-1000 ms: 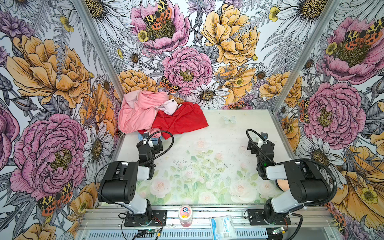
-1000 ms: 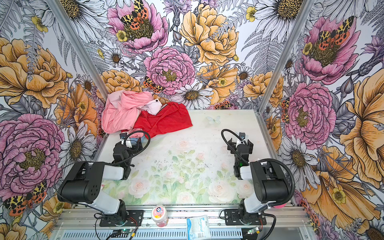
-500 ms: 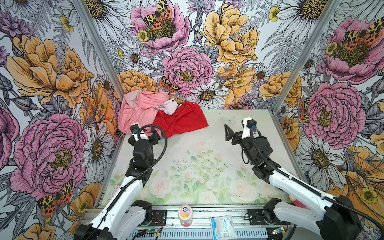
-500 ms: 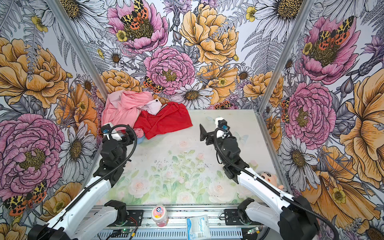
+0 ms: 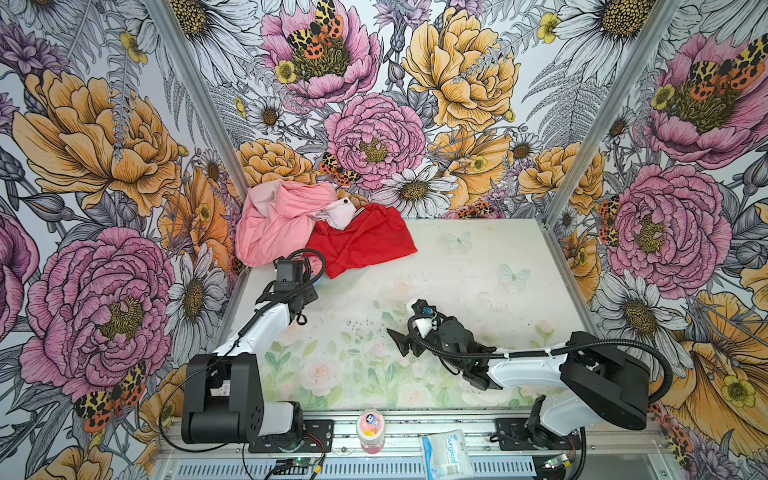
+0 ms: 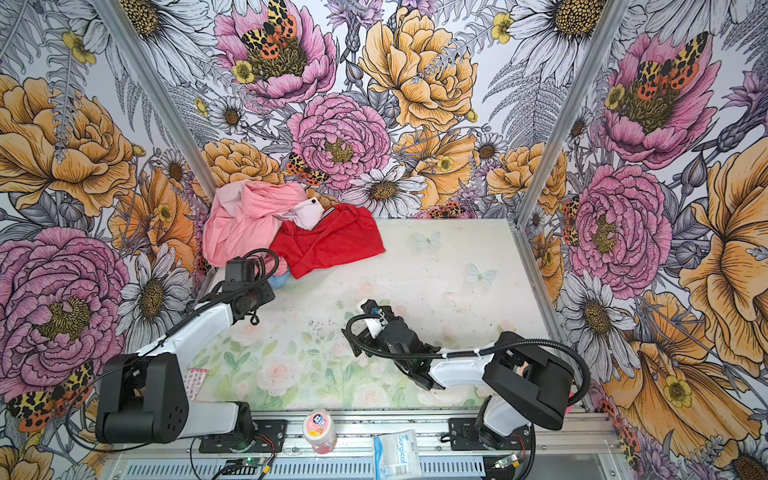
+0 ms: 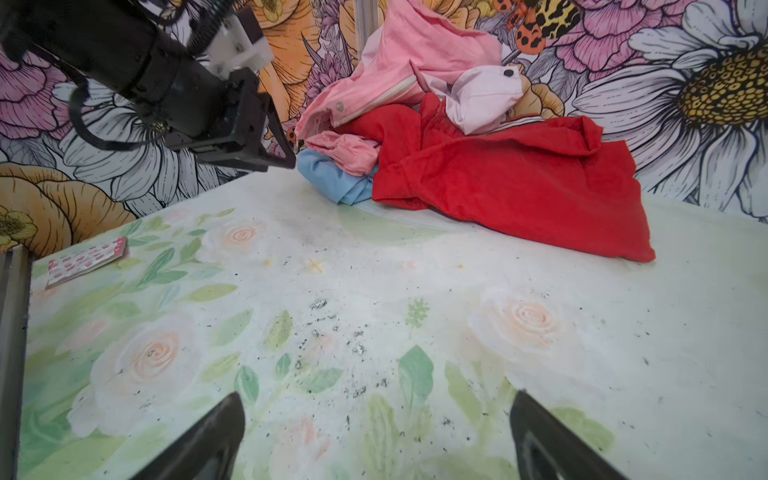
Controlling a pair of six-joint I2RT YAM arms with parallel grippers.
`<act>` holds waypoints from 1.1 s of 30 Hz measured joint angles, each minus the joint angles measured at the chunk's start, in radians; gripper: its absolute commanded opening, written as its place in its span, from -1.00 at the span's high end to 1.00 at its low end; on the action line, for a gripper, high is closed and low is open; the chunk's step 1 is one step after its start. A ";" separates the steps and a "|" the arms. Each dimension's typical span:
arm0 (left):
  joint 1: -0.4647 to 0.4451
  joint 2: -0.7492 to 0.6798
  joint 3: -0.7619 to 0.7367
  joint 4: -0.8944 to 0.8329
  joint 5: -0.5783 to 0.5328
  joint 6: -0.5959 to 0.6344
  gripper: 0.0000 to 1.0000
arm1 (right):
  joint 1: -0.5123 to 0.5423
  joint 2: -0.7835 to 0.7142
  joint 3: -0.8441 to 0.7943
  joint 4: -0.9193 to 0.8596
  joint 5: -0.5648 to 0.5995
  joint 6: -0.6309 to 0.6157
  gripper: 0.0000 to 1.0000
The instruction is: Pick out a specific cloth from the pile
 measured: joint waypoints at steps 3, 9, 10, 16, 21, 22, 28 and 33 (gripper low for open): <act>-0.034 0.092 0.064 0.004 -0.004 -0.003 0.07 | 0.006 0.000 0.014 0.016 0.005 -0.012 -0.99; -0.086 0.219 0.130 0.004 -0.112 -0.010 0.04 | 0.007 0.000 0.021 0.015 0.043 -0.055 -0.99; -0.092 0.232 0.139 0.001 -0.129 -0.010 0.03 | 0.007 0.000 0.021 0.015 0.048 -0.057 -0.99; -0.103 0.294 0.250 -0.055 -0.209 -0.005 -0.02 | 0.007 0.003 0.021 0.015 0.070 -0.064 -0.99; -0.103 0.364 0.318 -0.084 -0.226 -0.007 -0.02 | 0.007 0.007 0.021 0.015 0.098 -0.069 -0.99; -0.106 0.373 0.318 -0.090 -0.227 -0.010 -0.02 | 0.007 0.007 0.021 0.014 0.101 -0.071 -0.99; -0.129 0.401 0.321 -0.126 -0.261 -0.027 -0.07 | 0.004 0.007 0.021 0.014 0.118 -0.075 -0.99; -0.133 0.454 0.384 -0.135 -0.296 -0.063 -0.17 | 0.003 0.007 0.021 0.014 0.128 -0.075 -0.99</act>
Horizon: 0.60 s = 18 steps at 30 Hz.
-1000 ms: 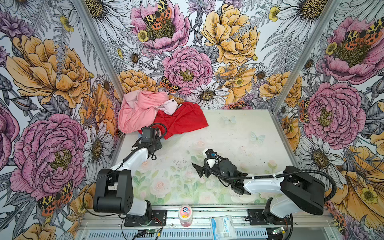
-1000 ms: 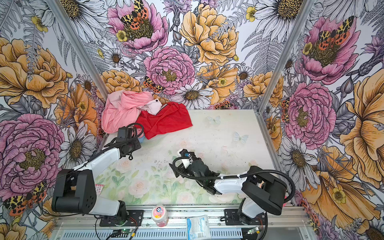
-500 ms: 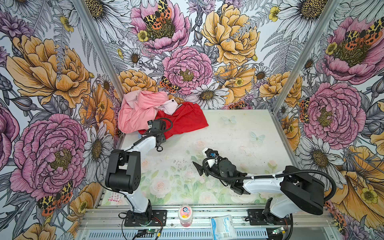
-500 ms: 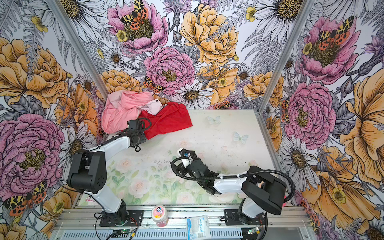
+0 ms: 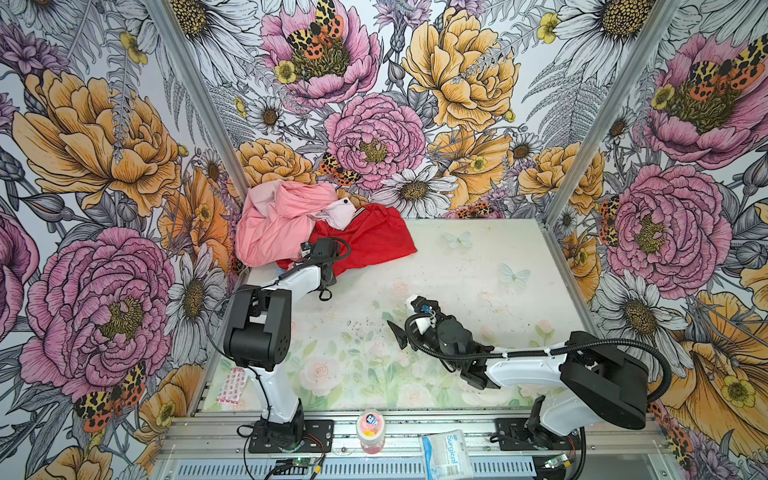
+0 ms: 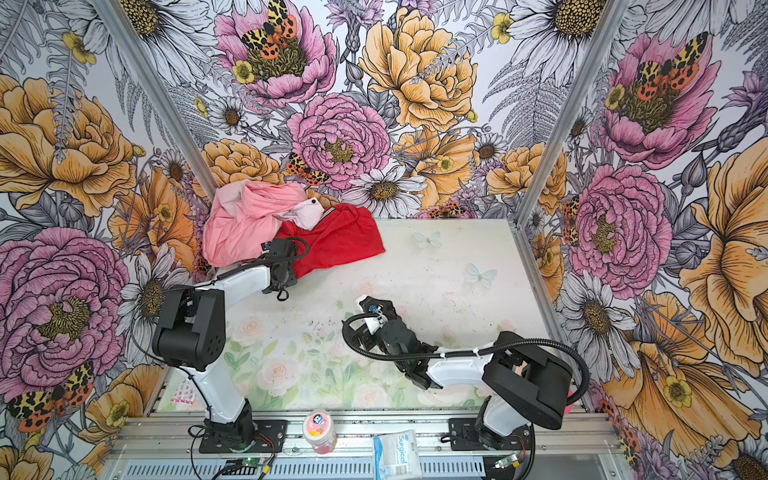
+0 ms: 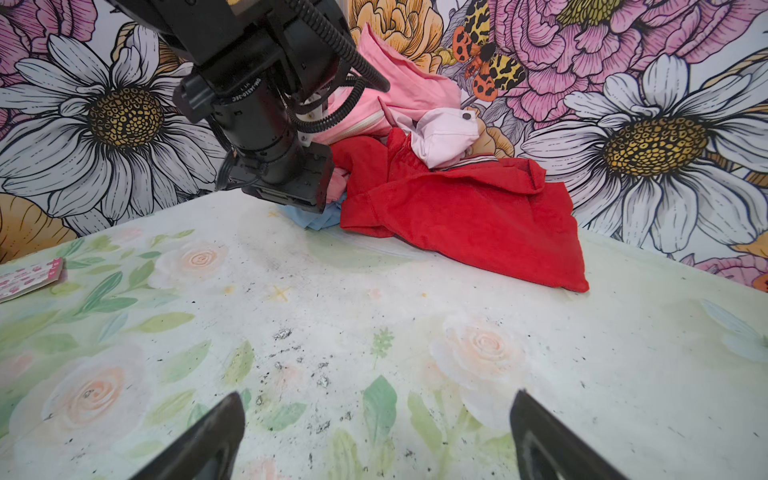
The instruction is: Pick out a specific cloth from the pile
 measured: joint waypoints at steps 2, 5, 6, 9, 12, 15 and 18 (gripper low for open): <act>0.001 0.037 0.028 -0.004 -0.003 -0.006 -0.17 | -0.003 0.000 0.000 0.000 0.004 0.000 -0.99; 0.001 0.088 0.062 -0.015 -0.005 -0.010 -0.15 | -0.011 0.000 0.000 0.000 0.011 0.000 -0.99; 0.000 0.100 0.068 -0.019 -0.005 -0.010 -0.14 | -0.013 -0.001 0.000 0.000 0.013 0.000 -0.99; 0.000 0.121 0.084 -0.043 -0.016 -0.022 0.01 | -0.019 -0.001 0.000 0.000 0.015 0.000 -0.99; 0.000 0.127 0.097 -0.059 -0.032 -0.037 0.40 | -0.025 -0.002 0.000 0.000 0.015 0.000 -0.99; 0.000 0.127 0.106 -0.069 -0.043 -0.048 0.87 | -0.030 -0.002 0.000 0.000 0.016 0.000 -0.99; 0.000 0.124 0.106 -0.076 -0.058 -0.050 1.00 | -0.036 -0.002 0.000 0.000 0.020 0.000 -0.99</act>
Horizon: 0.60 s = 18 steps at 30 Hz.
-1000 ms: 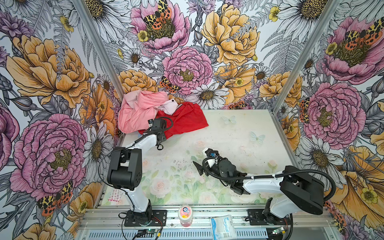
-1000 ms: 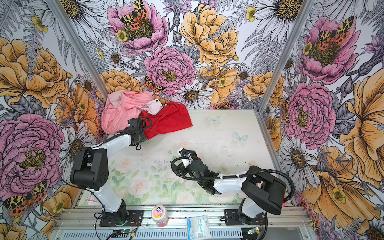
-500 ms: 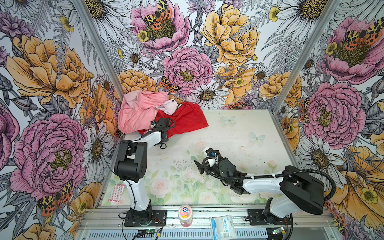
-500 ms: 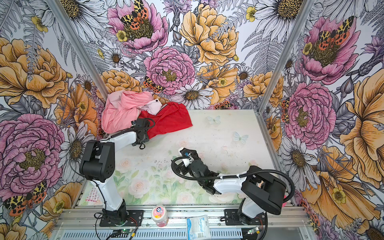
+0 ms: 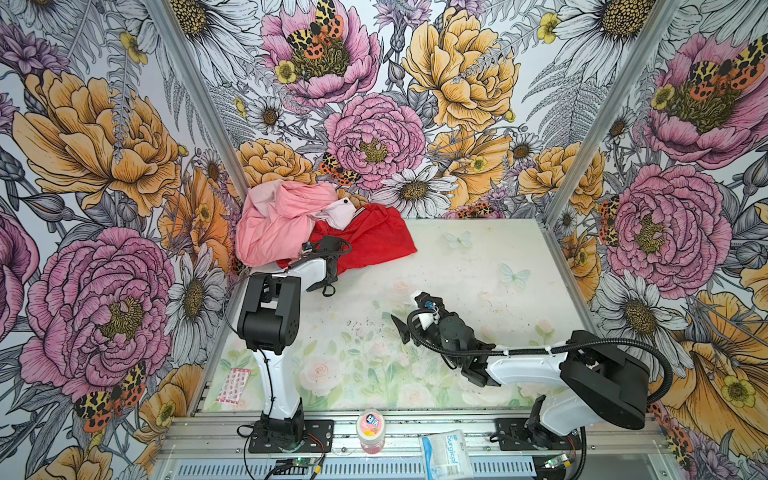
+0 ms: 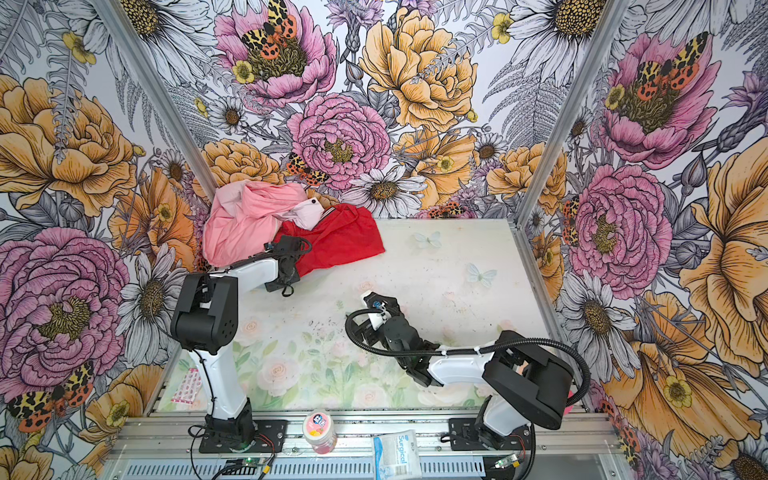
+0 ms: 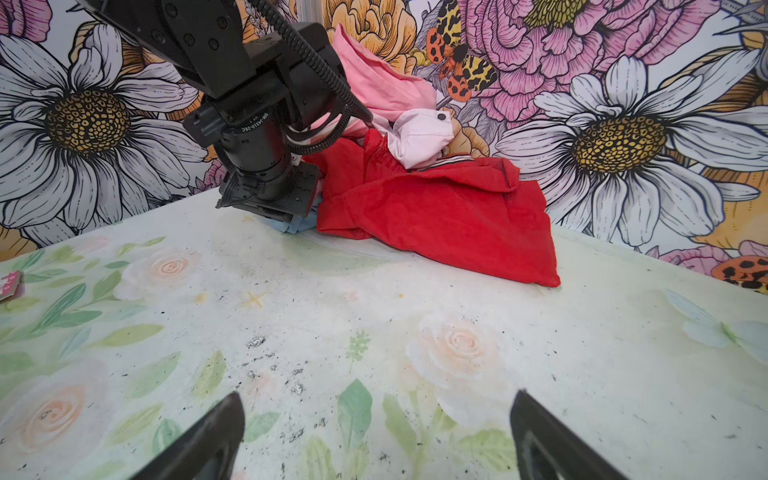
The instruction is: Pick out a specific cloth from the pile
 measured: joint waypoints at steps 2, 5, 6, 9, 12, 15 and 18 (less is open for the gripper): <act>-0.001 -0.012 -0.004 -0.001 -0.018 0.001 1.00 | -0.003 -0.001 0.000 0.000 0.003 0.000 -0.99; -0.004 -0.060 -0.015 -0.004 -0.044 0.021 1.00 | -0.005 -0.002 0.000 0.000 0.003 0.001 -0.99; -0.005 -0.076 -0.017 -0.004 -0.047 0.027 1.00 | -0.005 -0.002 0.000 0.000 0.003 0.001 -0.99; -0.005 -0.138 -0.031 0.001 -0.054 0.047 1.00 | -0.005 -0.002 0.000 0.000 0.003 0.001 -0.99; -0.005 -0.195 -0.058 0.000 -0.053 0.058 1.00 | -0.007 -0.002 0.000 0.000 0.003 0.001 -0.99; -0.004 -0.252 -0.071 -0.007 -0.047 0.079 1.00 | -0.007 -0.002 0.000 0.000 0.003 0.001 -0.99; 0.005 -0.323 -0.069 -0.019 -0.028 0.097 1.00 | -0.007 -0.002 0.000 0.000 0.003 0.001 -0.99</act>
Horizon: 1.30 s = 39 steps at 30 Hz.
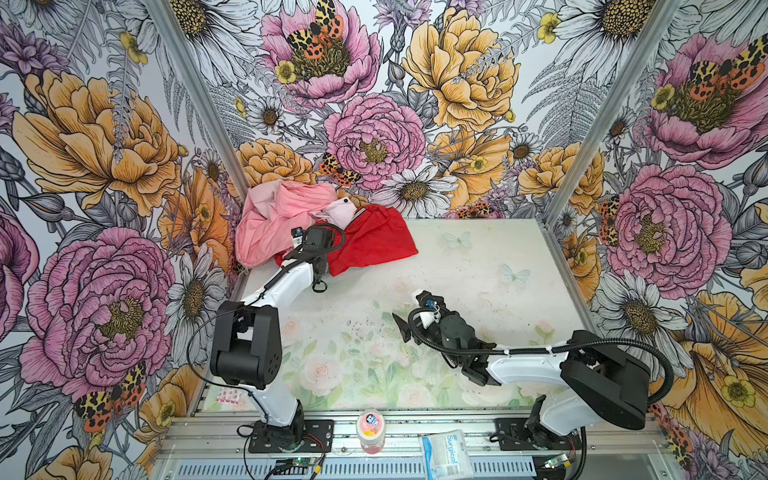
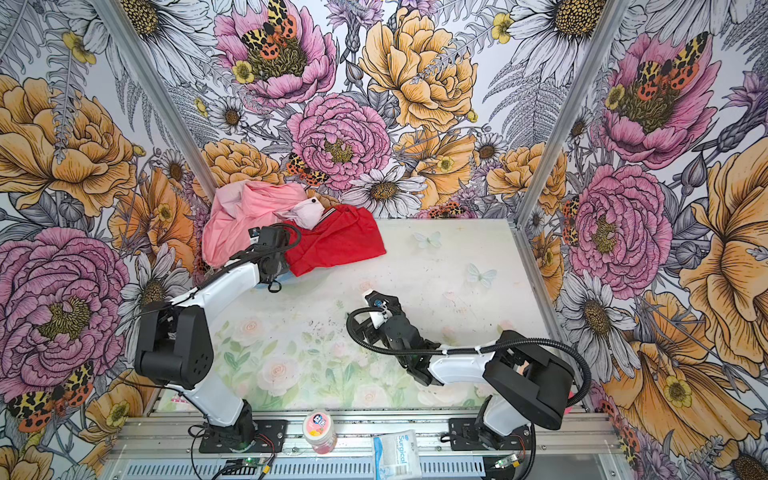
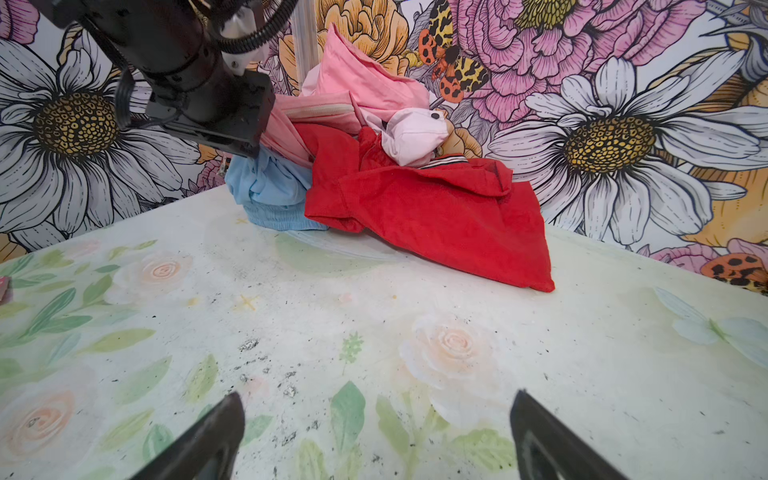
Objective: Pick out a specific cloth from the pile
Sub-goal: 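Grasp the light blue shorts with the left gripper and pull them out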
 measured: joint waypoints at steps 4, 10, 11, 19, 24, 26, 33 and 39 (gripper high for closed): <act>0.027 -0.093 0.035 -0.034 0.046 0.008 1.00 | 0.000 0.000 0.000 -0.001 0.000 0.000 -0.99; 0.040 -0.189 0.167 -0.090 0.121 0.008 1.00 | -0.035 -0.007 -0.001 -0.010 -0.002 0.025 -0.99; 0.040 -0.204 0.197 -0.094 0.128 0.008 1.00 | -0.055 -0.013 -0.002 -0.011 -0.006 0.039 -0.99; 0.044 -0.224 0.466 -0.112 0.198 0.038 1.00 | -0.144 -0.030 -0.018 -0.015 -0.025 0.132 -0.99; 0.046 -0.209 0.514 -0.098 0.224 0.064 1.00 | -0.144 -0.030 -0.019 -0.016 -0.036 0.149 -0.99; 0.051 -0.206 0.474 -0.073 0.234 0.074 1.00 | -0.144 -0.030 -0.019 -0.016 -0.039 0.154 -0.99; 0.056 -0.099 0.258 0.007 0.298 0.110 1.00 | -0.144 -0.030 -0.019 -0.019 -0.040 0.154 -0.99; 0.054 -0.024 0.140 0.018 0.336 0.142 0.66 | -0.144 -0.030 -0.019 -0.025 -0.039 0.154 -0.99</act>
